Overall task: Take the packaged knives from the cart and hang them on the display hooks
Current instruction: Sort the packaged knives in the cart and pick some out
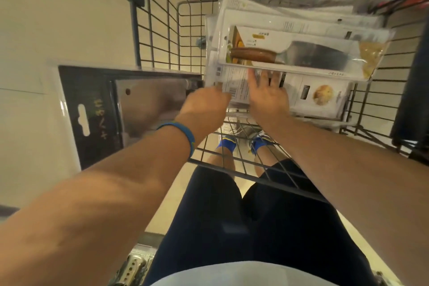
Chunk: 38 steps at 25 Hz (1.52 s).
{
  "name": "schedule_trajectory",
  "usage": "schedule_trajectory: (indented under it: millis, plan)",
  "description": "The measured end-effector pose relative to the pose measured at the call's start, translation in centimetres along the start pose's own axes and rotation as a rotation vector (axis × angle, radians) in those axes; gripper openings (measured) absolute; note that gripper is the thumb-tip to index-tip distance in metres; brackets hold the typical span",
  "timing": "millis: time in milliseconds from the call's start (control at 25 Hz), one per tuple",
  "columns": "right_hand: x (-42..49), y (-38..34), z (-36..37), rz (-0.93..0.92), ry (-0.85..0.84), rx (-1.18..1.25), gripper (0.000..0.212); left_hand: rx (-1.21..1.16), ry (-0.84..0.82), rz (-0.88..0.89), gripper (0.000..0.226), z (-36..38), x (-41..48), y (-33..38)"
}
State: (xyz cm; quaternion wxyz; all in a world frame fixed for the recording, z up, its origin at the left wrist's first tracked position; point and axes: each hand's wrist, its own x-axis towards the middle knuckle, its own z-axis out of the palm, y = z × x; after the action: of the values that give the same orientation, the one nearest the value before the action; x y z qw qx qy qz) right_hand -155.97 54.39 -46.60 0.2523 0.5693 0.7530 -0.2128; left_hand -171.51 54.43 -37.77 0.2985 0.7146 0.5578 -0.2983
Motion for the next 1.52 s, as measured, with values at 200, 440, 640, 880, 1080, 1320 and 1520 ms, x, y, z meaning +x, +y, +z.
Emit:
schedule_trajectory:
  millis: [200,440,640,880,1080,1320,1520]
  plan:
    - [-0.8,1.0,-3.1,0.066,-0.143,0.079,0.078,-0.461,-0.116,-0.222,0.026,0.5,-2.7,1.0]
    - [-5.2,3.6,-10.3,0.360,0.052,0.583,0.021,-0.759,-0.038,-0.304,0.025,-0.3,-6.2,0.2]
    - [-11.0,4.8,-18.6,0.508,0.246,1.285,0.024,-0.862,0.033,-0.265,0.036,-2.3,-10.5,0.5]
    - [-16.5,4.4,-24.8,0.613,0.228,2.053,0.019,-1.364,-0.127,-0.397,0.051,-10.0,-13.0,3.0]
    - [-20.2,4.2,-29.3,0.236,0.332,2.411,0.040,-1.570,-0.223,-0.258,0.076,-11.4,-17.0,3.9]
    - [-23.1,5.2,-29.0,0.251,0.228,2.842,0.038,-1.930,-0.155,0.189,0.064,-12.5,-19.0,6.4]
    - [-25.7,5.5,-27.5,0.398,-0.016,2.515,0.044,-2.367,0.237,0.177,0.052,-19.0,-19.3,7.8]
